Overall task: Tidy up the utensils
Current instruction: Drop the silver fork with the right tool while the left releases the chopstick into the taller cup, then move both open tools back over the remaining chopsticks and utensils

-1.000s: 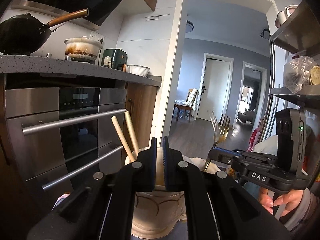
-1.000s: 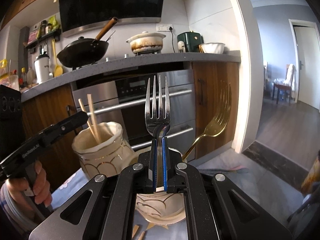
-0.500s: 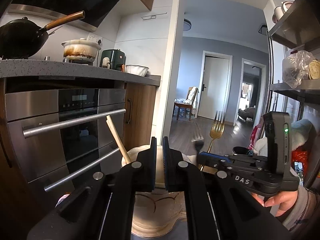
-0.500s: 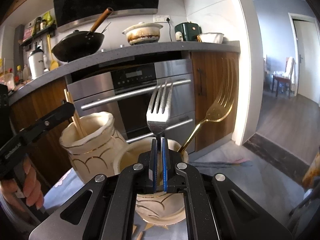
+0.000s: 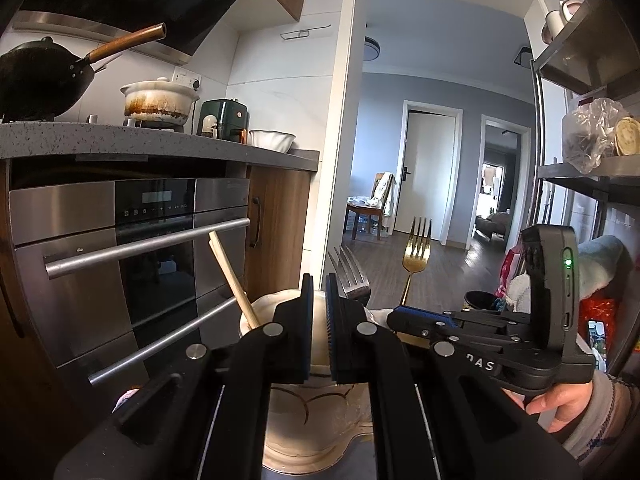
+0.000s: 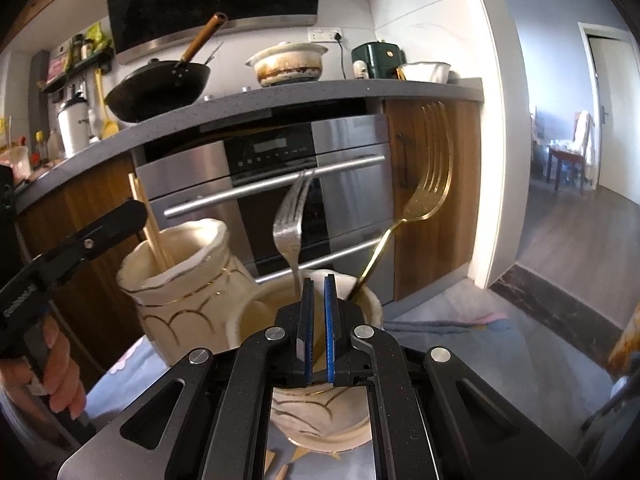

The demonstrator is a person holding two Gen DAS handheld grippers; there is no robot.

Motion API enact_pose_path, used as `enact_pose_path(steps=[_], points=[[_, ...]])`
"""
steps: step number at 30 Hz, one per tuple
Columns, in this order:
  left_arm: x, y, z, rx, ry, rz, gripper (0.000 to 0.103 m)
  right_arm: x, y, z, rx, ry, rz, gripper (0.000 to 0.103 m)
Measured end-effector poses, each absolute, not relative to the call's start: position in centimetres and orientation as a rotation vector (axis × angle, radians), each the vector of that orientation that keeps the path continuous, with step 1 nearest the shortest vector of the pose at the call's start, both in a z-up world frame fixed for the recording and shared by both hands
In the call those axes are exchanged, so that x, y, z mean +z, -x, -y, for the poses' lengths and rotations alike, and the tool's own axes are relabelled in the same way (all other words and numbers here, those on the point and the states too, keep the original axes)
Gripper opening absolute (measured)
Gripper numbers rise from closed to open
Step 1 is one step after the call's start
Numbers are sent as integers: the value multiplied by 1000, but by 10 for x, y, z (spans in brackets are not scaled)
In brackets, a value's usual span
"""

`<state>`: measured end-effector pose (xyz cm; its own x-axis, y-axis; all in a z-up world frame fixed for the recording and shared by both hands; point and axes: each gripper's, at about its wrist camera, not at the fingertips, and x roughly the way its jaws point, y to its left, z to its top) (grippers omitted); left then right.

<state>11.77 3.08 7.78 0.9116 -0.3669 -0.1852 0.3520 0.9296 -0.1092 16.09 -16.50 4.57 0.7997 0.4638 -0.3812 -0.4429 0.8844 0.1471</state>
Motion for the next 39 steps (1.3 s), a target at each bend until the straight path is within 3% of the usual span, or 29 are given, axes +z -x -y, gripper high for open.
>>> enact_pose_path(steps=[5, 7, 12, 13, 14, 15, 16, 17, 19, 22, 24, 39], points=[[87, -110, -27, -323, 38, -202, 9, 65, -144, 170, 475, -45, -372, 14], [90, -102, -28, -312, 36, -203, 22, 73, -131, 174, 475, -47, -354, 20], [90, -77, -29, -282, 12, -222, 29, 81, -104, 184, 469, -37, -340, 35], [90, -74, -29, -275, 13, -226, 36, 82, -99, 187, 468, -37, -339, 42], [90, -69, -30, -269, 16, -231, 42, 83, -94, 189, 464, -37, -340, 56], [91, -65, -31, -267, 20, -233, 55, 84, -90, 191, 461, -39, -341, 64], [91, -58, -32, -265, 23, -229, 62, 84, -87, 194, 458, -44, -344, 82], [92, -53, -31, -266, 19, -228, 64, 85, -83, 196, 457, -48, -346, 90], [94, -44, -29, -257, -5, -228, 75, 85, -74, 201, 444, -44, -352, 95], [98, -32, -27, -249, -25, -218, 92, 83, -63, 207, 425, -31, -357, 97], [101, -22, -25, -261, -31, -216, 98, 84, -57, 212, 408, -29, -360, 98], [67, -5, -9, -289, -59, -395, 98, 53, -28, 265, 275, -39, -460, 98]])
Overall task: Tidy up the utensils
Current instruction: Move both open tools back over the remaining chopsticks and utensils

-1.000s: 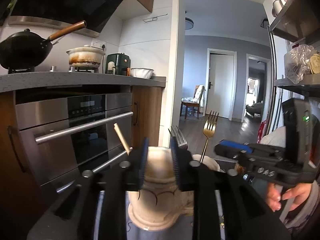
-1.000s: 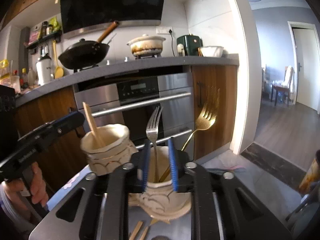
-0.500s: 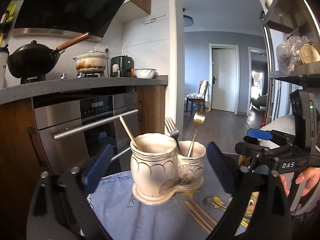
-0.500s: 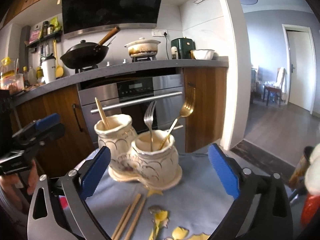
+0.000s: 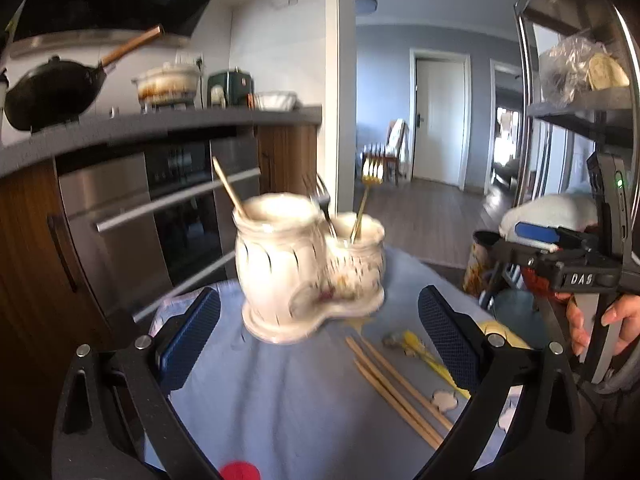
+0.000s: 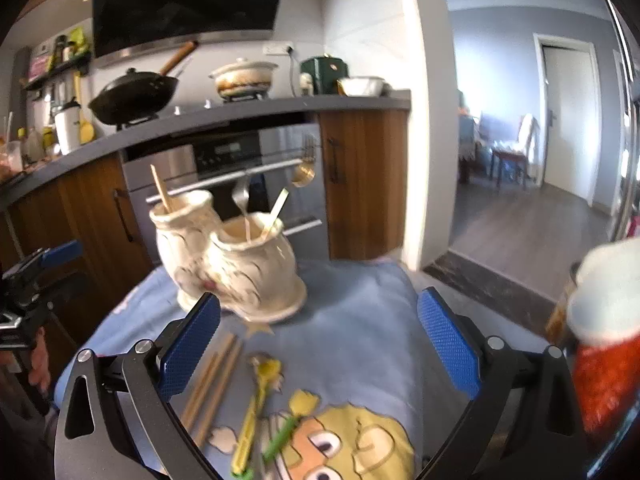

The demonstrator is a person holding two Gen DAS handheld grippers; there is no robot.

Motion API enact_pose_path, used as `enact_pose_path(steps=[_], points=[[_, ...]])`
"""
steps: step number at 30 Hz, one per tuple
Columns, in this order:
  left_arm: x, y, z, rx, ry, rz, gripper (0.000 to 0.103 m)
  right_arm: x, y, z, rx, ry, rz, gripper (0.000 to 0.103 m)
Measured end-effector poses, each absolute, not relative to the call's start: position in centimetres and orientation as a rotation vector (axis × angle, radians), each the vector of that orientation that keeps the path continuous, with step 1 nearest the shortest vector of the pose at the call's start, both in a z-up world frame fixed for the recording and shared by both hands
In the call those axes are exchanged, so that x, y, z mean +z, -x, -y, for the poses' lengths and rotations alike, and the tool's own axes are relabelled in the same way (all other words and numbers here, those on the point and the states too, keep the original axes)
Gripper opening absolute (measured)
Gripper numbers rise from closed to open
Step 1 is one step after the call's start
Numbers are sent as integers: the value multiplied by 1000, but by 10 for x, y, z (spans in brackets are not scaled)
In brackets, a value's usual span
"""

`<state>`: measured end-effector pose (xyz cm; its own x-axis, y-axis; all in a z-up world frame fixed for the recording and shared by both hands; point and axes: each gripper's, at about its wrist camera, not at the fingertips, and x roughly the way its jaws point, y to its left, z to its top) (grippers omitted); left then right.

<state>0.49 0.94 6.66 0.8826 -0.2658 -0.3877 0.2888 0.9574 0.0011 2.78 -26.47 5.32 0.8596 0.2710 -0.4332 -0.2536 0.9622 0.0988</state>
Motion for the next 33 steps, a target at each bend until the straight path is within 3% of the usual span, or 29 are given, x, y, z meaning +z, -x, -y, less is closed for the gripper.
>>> enact_pose_path(steps=[14, 33], points=[[-14, -21, 31, -258, -133, -735, 98, 23, -23, 284, 248, -46, -559, 98], [-42, -29, 46, -207, -169, -857, 95, 8, -25, 276, 261, -32, -617, 98]])
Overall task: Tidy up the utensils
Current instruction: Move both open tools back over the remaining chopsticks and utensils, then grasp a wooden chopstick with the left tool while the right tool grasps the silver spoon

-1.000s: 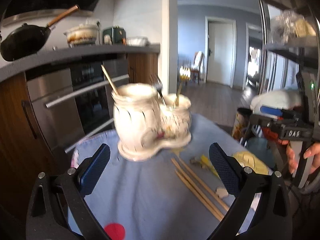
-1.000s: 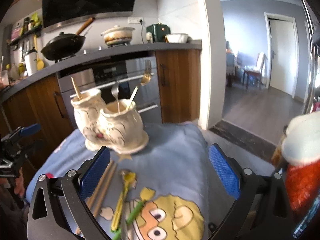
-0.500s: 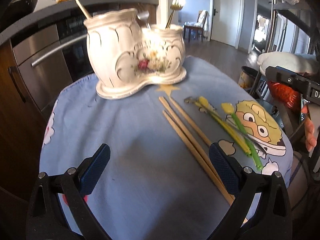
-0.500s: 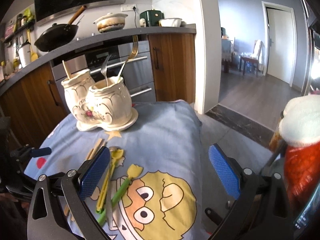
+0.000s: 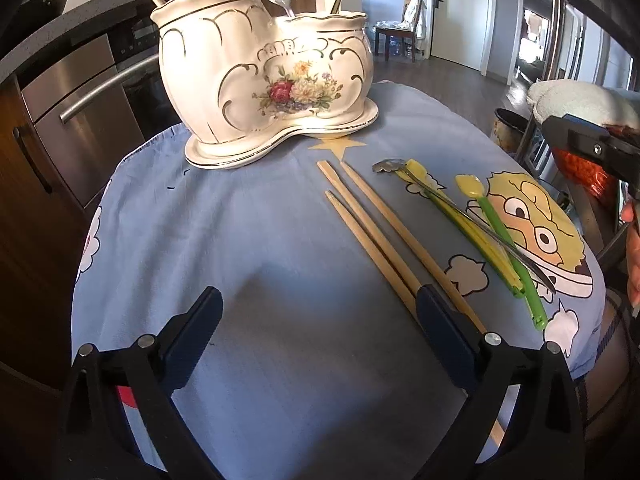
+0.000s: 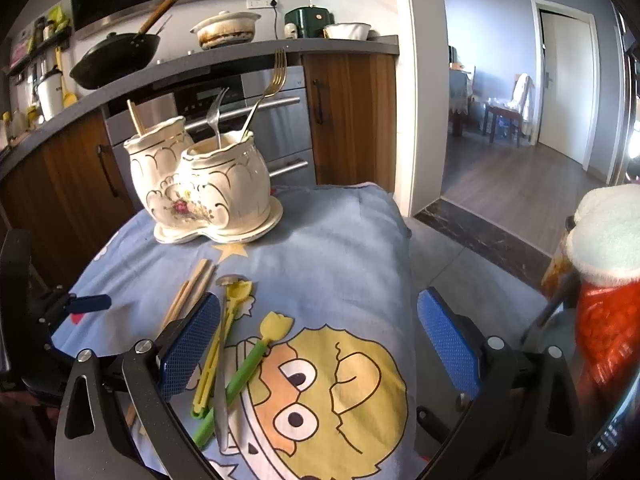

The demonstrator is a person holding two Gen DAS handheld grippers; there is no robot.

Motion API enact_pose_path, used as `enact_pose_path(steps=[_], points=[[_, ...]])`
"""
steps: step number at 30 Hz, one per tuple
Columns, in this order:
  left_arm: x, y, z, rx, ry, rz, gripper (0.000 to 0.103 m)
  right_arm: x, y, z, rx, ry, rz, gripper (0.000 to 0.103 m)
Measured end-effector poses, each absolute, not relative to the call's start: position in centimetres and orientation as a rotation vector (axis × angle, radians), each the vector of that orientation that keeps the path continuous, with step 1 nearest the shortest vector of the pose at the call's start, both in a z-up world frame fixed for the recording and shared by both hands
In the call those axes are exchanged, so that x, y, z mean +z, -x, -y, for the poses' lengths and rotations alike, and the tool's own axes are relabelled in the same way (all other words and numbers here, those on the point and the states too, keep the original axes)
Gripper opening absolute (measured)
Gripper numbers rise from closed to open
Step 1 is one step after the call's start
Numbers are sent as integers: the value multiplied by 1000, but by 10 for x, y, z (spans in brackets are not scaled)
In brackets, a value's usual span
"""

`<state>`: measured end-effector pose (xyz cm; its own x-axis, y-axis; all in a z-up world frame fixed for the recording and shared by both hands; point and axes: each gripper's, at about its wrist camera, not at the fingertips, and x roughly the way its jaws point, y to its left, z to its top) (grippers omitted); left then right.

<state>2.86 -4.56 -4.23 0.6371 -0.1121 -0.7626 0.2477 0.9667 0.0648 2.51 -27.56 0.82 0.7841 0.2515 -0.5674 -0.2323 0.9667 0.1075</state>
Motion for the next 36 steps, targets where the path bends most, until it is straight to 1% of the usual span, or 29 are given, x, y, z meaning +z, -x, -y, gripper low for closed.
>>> enact_pose_path(steps=[4, 9, 11, 13, 14, 15, 18, 21, 26, 27, 28, 29, 32, 33, 34, 36], points=[[-41, -31, 50, -203, -171, -867, 89, 8, -25, 275, 266, -31, -614, 98], [-39, -31, 57, -212, -170, -871, 87, 8, -25, 275, 267, -33, -613, 98], [-40, -34, 60, -224, -160, -879, 84, 7, -25, 275, 266, -35, -614, 98], [-40, -36, 65, -249, -157, -893, 75, 7, -25, 275, 265, -37, -616, 98], [-40, -36, 67, -255, -160, -890, 73, 6, -25, 275, 266, -38, -617, 98], [-39, -36, 68, -258, -162, -889, 67, 7, -24, 275, 267, -38, -617, 98], [-40, -39, 64, -267, -146, -910, 37, 7, -23, 275, 269, -37, -611, 98], [-39, -38, 61, -273, -137, -916, 36, 7, -23, 278, 266, -46, -609, 98], [-41, -35, 68, -269, -172, -918, 36, 5, -25, 275, 273, -46, -617, 98], [-41, -35, 69, -271, -178, -915, 34, 4, -24, 273, 279, -40, -618, 98], [-41, -35, 67, -275, -176, -915, 24, 4, -24, 274, 283, -38, -619, 98], [-40, -36, 66, -279, -176, -914, 16, 4, -24, 273, 289, -35, -619, 98], [-38, -38, 60, -298, -172, -924, 12, 3, -23, 271, 316, -33, -625, 98], [-37, -38, 58, -295, -176, -923, 9, 2, -23, 268, 331, -30, -632, 98], [-37, -39, 57, -297, -178, -924, 6, 1, -23, 267, 339, -28, -637, 96], [-36, -39, 55, -302, -189, -924, 6, 0, -25, 260, 362, -16, -653, 92]])
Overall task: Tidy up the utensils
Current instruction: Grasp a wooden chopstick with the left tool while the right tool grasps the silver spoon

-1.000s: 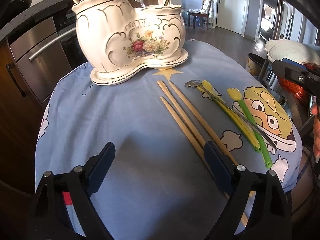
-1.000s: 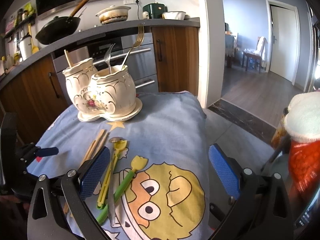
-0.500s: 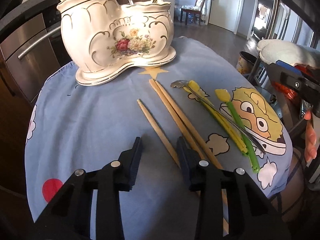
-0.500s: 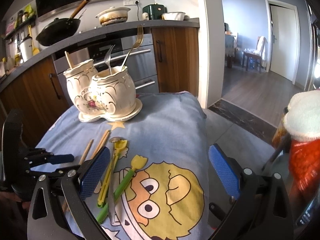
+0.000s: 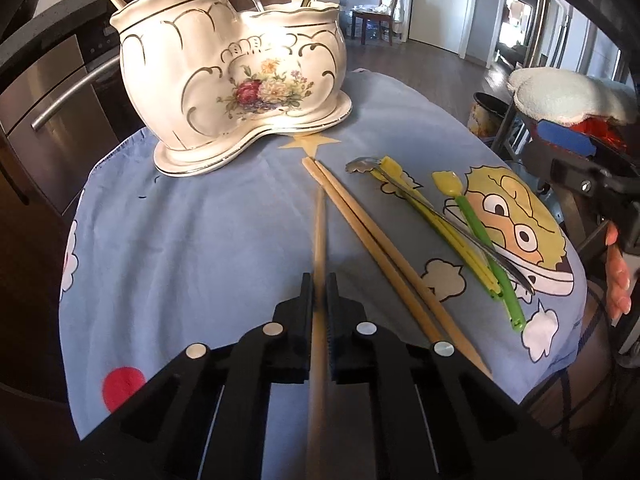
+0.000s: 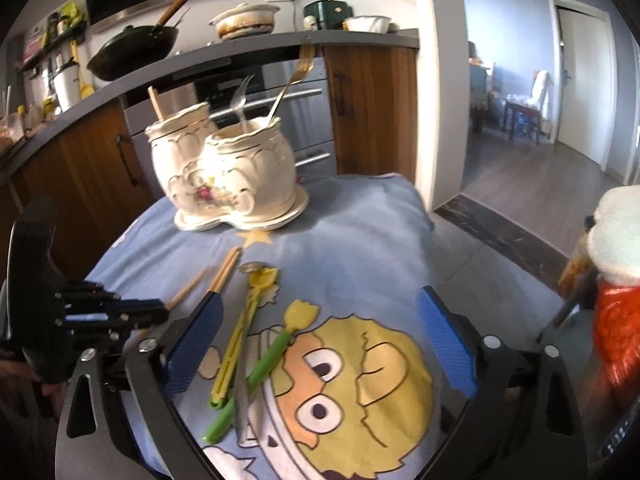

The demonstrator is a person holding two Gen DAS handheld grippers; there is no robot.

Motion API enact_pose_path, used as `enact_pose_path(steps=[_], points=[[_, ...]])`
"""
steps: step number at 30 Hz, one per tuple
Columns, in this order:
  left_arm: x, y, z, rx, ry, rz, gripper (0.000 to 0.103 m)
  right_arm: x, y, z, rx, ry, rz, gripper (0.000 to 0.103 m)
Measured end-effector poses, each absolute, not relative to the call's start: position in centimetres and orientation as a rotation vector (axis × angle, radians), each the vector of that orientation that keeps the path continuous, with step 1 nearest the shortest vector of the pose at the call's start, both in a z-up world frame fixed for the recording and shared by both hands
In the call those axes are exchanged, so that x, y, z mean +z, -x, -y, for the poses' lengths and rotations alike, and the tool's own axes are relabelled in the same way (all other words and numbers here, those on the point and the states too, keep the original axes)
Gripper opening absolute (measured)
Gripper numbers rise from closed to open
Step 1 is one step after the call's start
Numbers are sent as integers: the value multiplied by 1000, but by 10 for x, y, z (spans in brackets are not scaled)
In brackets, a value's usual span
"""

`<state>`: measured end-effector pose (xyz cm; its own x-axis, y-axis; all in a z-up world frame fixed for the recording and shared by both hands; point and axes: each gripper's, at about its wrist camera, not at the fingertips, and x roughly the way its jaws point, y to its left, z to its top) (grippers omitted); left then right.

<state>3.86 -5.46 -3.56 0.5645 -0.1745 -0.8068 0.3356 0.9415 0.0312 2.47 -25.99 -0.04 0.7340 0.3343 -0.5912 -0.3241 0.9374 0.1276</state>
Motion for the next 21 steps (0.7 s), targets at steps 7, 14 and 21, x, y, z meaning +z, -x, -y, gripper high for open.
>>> enact_pose_path(steps=[7, 14, 21], points=[[-35, -39, 44, -298, -218, -925, 6, -11, -37, 218, 435, 69, -718, 46], [-36, -35, 41, -320, -225, -936, 6, -20, -53, 181, 466, 160, -756, 26], [-36, -30, 35, -341, -215, -943, 7, -30, -68, 168, 448, 207, -787, 20]])
